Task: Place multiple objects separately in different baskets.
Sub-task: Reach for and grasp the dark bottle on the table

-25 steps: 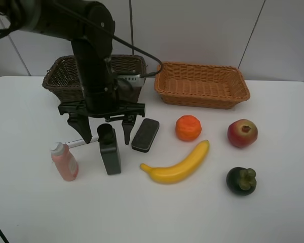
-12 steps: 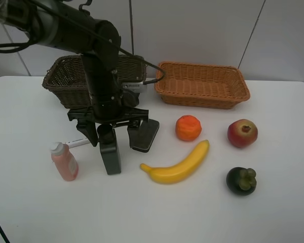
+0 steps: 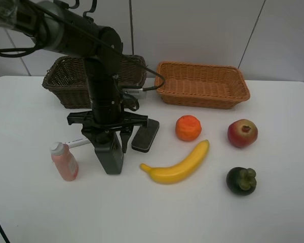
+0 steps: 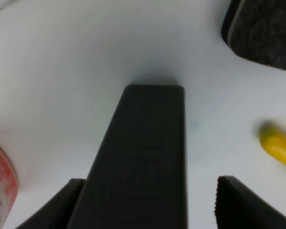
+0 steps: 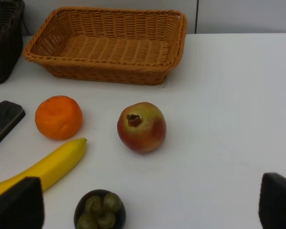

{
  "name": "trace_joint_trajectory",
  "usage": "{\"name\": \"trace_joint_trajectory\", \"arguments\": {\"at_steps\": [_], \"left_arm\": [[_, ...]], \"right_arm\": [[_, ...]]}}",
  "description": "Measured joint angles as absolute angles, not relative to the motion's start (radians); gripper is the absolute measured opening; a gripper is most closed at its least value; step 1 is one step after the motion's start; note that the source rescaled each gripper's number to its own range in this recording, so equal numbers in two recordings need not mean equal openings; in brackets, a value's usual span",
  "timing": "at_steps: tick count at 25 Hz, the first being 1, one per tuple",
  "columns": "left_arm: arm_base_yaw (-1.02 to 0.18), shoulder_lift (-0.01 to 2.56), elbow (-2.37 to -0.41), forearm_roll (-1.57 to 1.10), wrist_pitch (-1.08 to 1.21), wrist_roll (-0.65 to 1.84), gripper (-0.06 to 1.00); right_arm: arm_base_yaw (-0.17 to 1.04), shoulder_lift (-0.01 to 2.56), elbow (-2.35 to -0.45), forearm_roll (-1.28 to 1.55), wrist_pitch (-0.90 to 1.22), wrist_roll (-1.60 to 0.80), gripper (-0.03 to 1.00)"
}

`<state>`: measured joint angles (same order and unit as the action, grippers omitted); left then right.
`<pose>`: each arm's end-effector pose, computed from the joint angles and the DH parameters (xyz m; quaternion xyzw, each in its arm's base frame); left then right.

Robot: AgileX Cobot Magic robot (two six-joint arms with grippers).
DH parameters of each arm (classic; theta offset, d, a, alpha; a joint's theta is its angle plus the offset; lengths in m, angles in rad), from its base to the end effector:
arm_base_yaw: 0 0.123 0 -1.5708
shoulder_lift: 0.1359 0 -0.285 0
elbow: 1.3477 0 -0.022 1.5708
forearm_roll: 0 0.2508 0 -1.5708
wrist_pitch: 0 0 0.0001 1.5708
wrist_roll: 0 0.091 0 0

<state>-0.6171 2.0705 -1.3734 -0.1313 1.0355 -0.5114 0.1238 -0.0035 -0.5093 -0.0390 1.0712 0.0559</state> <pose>0.3047 -0.2288 0.1365 -0.0172 -0.9976 0.0267 0.0609 -0.0065 -0.0039 0.2790 -0.0280 0.8520 0.0275 0.5221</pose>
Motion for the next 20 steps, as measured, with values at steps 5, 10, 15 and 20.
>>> {"name": "trace_joint_trajectory", "arguments": {"at_steps": [5, 10, 15, 20], "left_arm": [[-0.617, 2.071, -1.373, -0.13, 1.04, -0.508, 0.62], [-0.617, 2.069, -1.373, -0.13, 1.052, -0.505, 0.62], [-0.617, 2.054, -1.373, -0.129, 1.053, -0.505, 0.62], [-0.617, 2.048, -1.373, -0.129, 1.052, -0.496, 0.61]], "right_arm": [[0.124, -0.003, -0.509, -0.039, 1.071, 0.056, 1.0], [0.124, -0.003, -0.509, -0.039, 1.071, 0.056, 1.0], [0.124, -0.003, -0.509, -0.039, 1.071, 0.056, 1.0], [0.124, -0.003, -0.509, -0.039, 1.071, 0.056, 1.0]]}}
